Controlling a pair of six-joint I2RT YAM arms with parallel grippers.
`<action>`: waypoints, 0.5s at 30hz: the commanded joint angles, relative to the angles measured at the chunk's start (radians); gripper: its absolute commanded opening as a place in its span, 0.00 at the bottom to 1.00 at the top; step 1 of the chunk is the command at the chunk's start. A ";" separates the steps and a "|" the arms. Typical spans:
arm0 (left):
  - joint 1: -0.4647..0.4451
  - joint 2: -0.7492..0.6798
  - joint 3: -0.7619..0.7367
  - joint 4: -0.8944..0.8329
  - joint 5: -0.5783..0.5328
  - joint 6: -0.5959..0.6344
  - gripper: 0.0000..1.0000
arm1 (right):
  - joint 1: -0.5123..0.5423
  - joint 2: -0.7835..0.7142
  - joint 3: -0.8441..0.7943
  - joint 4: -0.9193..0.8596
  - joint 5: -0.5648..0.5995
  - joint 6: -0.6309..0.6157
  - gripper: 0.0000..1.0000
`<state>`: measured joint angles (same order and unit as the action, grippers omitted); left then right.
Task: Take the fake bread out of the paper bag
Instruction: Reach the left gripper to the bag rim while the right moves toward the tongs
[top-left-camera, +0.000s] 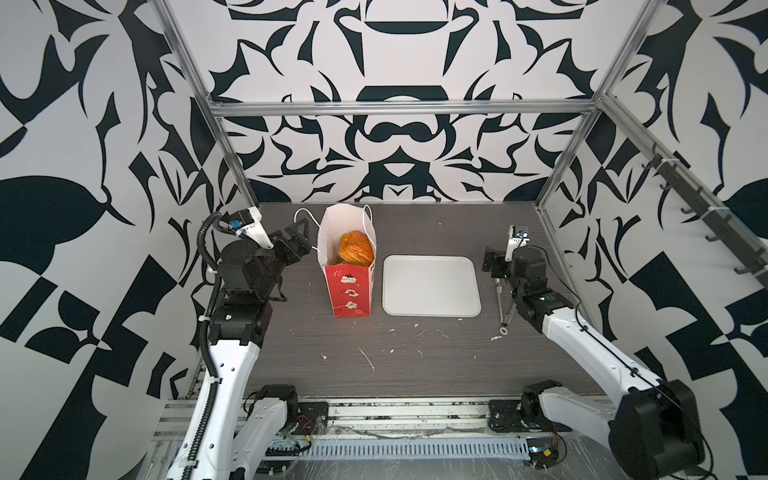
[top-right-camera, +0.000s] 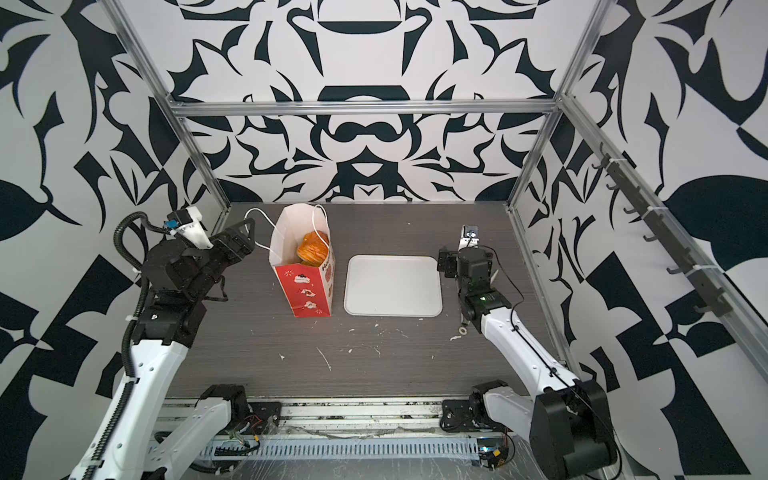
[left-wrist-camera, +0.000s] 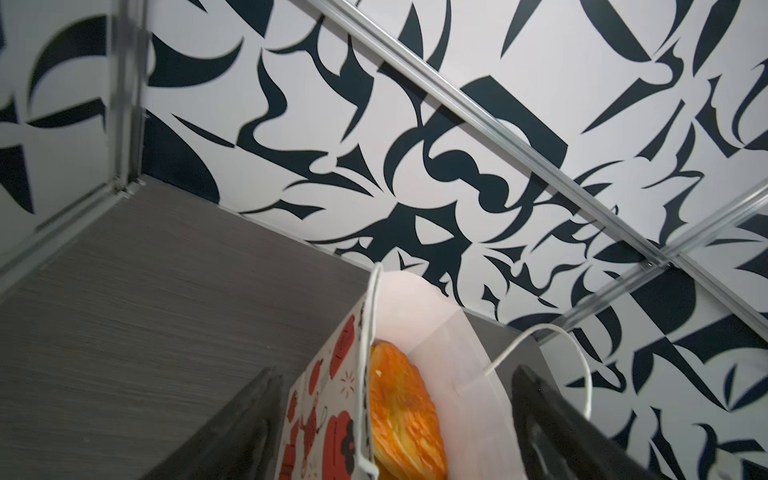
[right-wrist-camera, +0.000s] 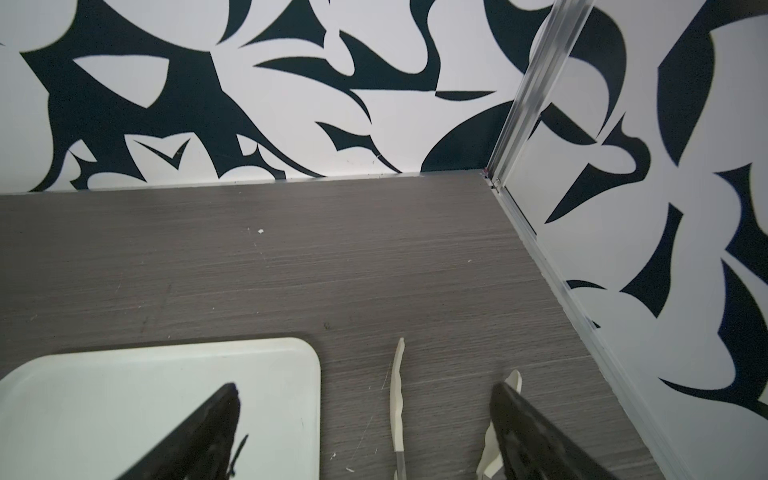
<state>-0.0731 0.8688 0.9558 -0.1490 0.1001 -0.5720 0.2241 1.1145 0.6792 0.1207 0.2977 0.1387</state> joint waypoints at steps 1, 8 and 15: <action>-0.025 0.043 0.043 -0.110 0.061 -0.049 0.88 | 0.006 -0.008 0.002 0.022 -0.024 0.027 0.96; -0.110 0.143 0.086 -0.202 -0.052 0.011 0.87 | 0.006 -0.016 -0.023 0.020 -0.031 0.029 0.96; -0.149 0.220 0.091 -0.207 -0.158 0.017 0.86 | 0.006 -0.005 -0.029 0.019 -0.052 0.037 0.96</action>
<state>-0.2134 1.0817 1.0172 -0.3256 0.0132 -0.5602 0.2245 1.1160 0.6548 0.1200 0.2584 0.1593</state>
